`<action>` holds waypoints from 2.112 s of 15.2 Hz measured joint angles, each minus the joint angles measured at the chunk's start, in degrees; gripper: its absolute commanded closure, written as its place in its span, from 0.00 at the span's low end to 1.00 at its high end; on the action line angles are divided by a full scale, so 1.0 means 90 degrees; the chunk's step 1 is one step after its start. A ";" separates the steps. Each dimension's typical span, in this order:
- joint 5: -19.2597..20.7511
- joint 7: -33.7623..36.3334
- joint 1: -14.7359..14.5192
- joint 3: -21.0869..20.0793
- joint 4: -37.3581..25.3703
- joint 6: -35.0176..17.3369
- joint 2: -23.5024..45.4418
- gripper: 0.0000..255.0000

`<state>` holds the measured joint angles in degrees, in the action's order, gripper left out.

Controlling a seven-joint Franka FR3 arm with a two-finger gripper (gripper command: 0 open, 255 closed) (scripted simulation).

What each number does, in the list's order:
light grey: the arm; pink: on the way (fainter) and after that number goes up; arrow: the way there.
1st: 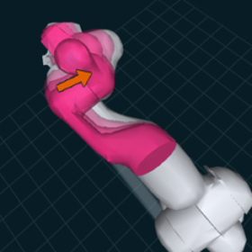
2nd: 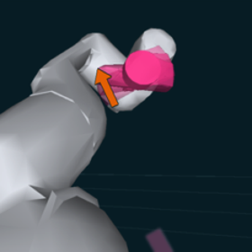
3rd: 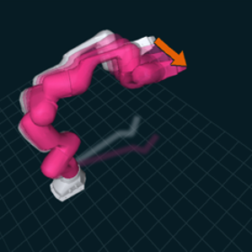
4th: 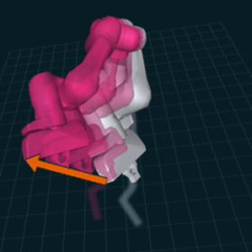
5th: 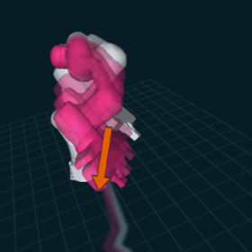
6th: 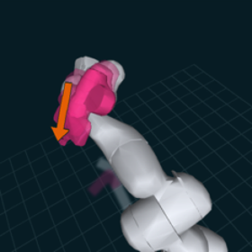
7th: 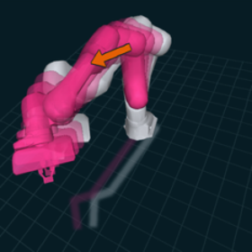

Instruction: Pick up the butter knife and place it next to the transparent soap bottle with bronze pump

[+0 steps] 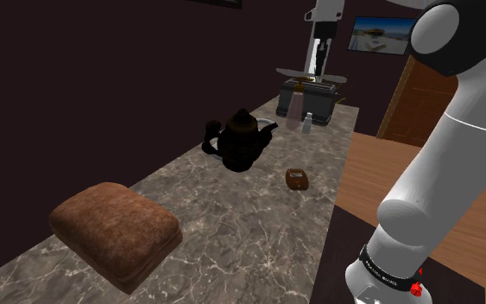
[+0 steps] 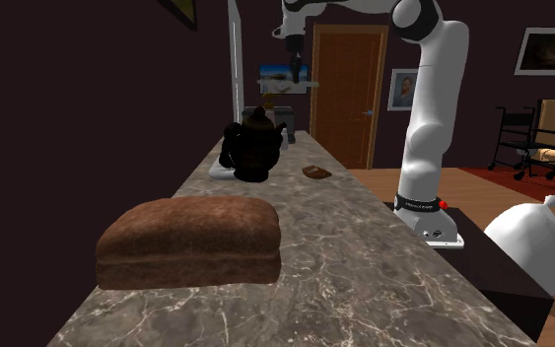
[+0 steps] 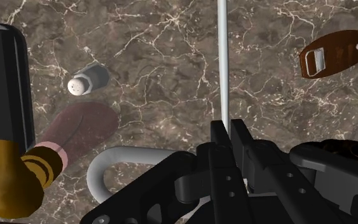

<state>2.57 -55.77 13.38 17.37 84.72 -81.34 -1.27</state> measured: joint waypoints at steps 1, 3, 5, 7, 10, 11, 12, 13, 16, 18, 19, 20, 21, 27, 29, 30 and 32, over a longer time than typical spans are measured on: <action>0.0001 0.0006 -0.0002 -0.0002 0.0095 -0.0090 -0.0006 1.00; 0.0024 0.0036 -0.0012 -0.0014 0.0382 -0.0294 -0.0092 1.00; 0.0045 0.0055 -0.0015 -0.0019 0.0642 -0.0481 -0.0168 1.00; 0.0057 0.0082 -0.0023 -0.0029 0.0871 -0.0660 -0.0218 1.00; 0.0072 0.0084 -0.0016 -0.0023 0.1155 -0.0901 -0.0264 1.00; 0.0081 0.0100 -0.0020 -0.0029 0.1282 -0.0993 -0.0299 1.00; 0.0081 0.0099 -0.0018 -0.0026 0.1362 -0.1074 -0.0299 1.00; 0.0093 0.0111 -0.0019 -0.0029 0.1498 -0.1172 -0.0337 1.00; 0.0102 0.0131 -0.0020 -0.0030 0.1796 -0.1442 -0.0366 1.00; 0.0107 0.0137 -0.0017 -0.0028 0.1996 -0.1626 -0.0382 1.00; 0.0112 0.0137 -0.0014 -0.0024 0.2090 -0.1710 -0.0393 1.00; 0.0113 0.0142 -0.0013 -0.0024 0.2194 -0.1814 -0.0393 1.00; 0.0117 0.0146 -0.0012 -0.0023 0.2284 -0.1894 -0.0403 1.00; 0.0116 0.0175 -0.0012 -0.0021 0.2759 -0.2392 -0.0380 1.00; 0.0118 0.0167 -0.0003 -0.0010 0.2941 -0.2579 -0.0373 1.00; 0.0117 0.0170 -0.0004 -0.0010 0.3002 -0.2650 -0.0364 1.00; 0.0113 0.0176 -0.0004 -0.0008 0.3144 -0.2816 -0.0338 1.00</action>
<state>3.58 -54.19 13.34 17.29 113.01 -106.69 -4.32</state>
